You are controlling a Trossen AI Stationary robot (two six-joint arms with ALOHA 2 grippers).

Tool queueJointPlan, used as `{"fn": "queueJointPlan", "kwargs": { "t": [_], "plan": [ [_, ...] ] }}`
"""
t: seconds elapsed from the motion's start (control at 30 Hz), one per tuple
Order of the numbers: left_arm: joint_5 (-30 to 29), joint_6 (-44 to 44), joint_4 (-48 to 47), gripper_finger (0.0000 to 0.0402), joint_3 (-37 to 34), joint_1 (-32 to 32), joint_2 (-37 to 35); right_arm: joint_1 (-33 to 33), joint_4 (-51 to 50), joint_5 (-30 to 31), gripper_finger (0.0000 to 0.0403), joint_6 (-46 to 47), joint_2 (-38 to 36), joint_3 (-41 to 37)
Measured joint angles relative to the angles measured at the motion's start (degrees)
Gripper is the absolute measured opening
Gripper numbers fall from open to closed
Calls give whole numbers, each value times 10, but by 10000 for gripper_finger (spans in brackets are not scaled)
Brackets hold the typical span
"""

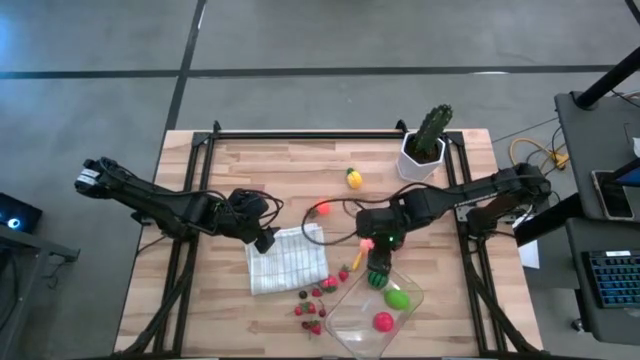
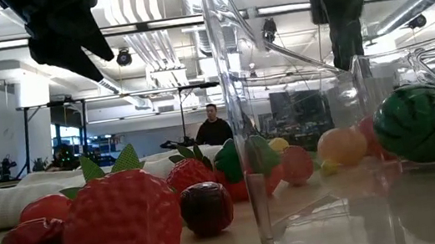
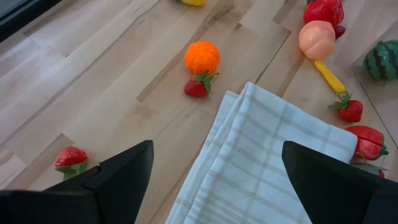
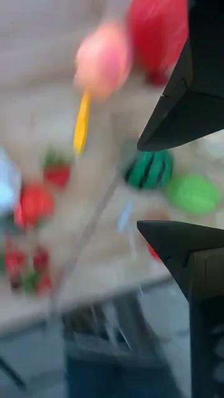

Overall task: Pick and placing Produce into tupperware
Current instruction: Adjust the transparent bin

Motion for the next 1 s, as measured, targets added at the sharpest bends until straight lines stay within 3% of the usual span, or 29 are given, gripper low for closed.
{"fn": "queueJointPlan", "kwargs": {
  "t": [0.13,0.37,0.53,0.67,1.0],
  "plan": [
    [0,-2,0,341,0,0,0,0,44,-79,162,-30,1,-1],
    [0,-6,1,341,0,0,0,0,48,-98,79,-41,17,-7],
    [0,-6,1,341,0,0,0,2,62,-173,35,-41,44,-1],
    [0,-6,1,341,0,1,0,6,65,-215,17,-52,64,-2],
    [0,-6,0,341,0,3,0,11,104,-232,12,-69,117,6]
  ]
}}
